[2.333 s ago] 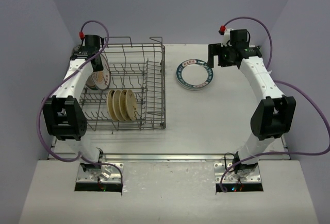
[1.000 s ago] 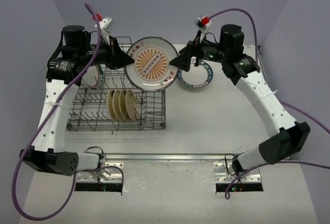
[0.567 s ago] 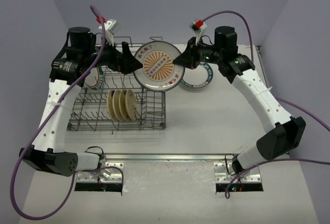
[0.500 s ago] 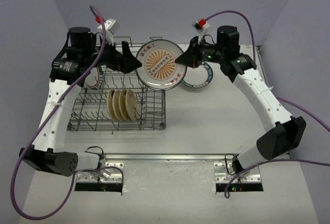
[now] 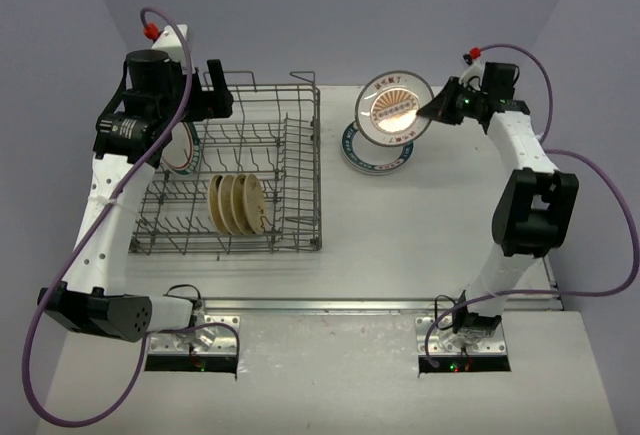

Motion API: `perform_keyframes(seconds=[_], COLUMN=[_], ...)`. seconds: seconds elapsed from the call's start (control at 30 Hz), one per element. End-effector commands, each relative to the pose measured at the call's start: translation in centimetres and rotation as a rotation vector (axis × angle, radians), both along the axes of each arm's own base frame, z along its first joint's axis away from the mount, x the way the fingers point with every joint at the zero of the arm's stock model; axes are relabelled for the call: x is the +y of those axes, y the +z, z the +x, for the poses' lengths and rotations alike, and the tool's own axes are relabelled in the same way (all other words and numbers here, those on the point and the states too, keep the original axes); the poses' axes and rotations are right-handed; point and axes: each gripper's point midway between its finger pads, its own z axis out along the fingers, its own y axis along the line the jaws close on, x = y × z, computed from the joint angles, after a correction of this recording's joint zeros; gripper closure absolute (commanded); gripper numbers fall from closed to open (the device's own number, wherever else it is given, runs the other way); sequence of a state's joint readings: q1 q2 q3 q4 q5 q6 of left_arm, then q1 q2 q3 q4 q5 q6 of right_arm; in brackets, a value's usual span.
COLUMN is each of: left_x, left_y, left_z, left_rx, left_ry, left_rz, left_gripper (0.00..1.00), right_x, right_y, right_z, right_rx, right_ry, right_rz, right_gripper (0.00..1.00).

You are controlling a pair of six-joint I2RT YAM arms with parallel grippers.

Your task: Unload the plates from the dish rack

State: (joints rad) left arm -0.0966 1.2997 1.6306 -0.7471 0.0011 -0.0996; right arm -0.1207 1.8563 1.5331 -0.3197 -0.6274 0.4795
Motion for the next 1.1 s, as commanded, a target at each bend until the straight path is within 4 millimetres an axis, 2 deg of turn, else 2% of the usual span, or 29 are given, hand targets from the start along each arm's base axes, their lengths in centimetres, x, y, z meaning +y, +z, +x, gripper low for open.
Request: perform_keyframes(seconds=[0.0,0.1,0.33,0.4,0.47,0.53,0.57,0.67,0.8,0.9,0.97,1.07], left_x=[1.9,1.8,2.6,3.1,3.4,3.9,4.0,4.9,7.0,9.4,11.6,12.8], left_y=[0.6,0.2,-1.1,-1.8,-2.5,-2.8,-3.1,-3.1,-3.2,-4.3,-5.6,-7.2], left_z=[0.9,1.0,1.2,1.4,1.7,1.9,2.1,2.2,2.3,2.7,3.2,4.2], left_rx=[-0.032,-0.021,0.006,0.027,0.054,0.073,0.082,0.085,0.091,0.120,0.154,0.197], left_ry=[0.098,0.091,0.120,0.140,0.151,0.168,0.170,0.206,0.304,0.395,0.433,0.420], left_rz=[0.001,0.001,0.013,0.023,0.025,0.019,0.018,0.029,0.086,0.164,0.181,0.176], left_gripper=[0.00,0.00,0.00,0.00,0.00,0.00,0.00,0.00,0.00,0.00,0.02,0.08], right_x=[1.3,1.1,1.4,1.7,2.0,2.2,2.2,2.5,2.9,1.7,1.3,0.6], right_y=[-1.2,-3.6,-7.2,-8.5,-9.2,-9.6,-9.7,-8.8,-7.6,-4.7,-3.5,-1.5], right_z=[2.0,2.9,3.7,3.8,4.0,4.1,4.0,3.9,3.5,3.2,2.9,2.3], right_rx=[0.046,0.099,0.152,0.178,0.184,0.192,0.193,0.149,0.086,-0.018,-0.038,-0.067], right_ry=[0.022,0.013,0.022,0.037,0.047,0.047,0.047,0.067,0.057,0.030,0.017,-0.004], right_rz=[0.069,0.078,0.055,0.045,0.006,-0.060,-0.087,-0.221,-0.468,-0.681,-0.708,-0.734], right_gripper=[1.00,1.00,1.00,0.91,0.75,0.41,0.32,0.02,0.01,0.01,0.01,0.01])
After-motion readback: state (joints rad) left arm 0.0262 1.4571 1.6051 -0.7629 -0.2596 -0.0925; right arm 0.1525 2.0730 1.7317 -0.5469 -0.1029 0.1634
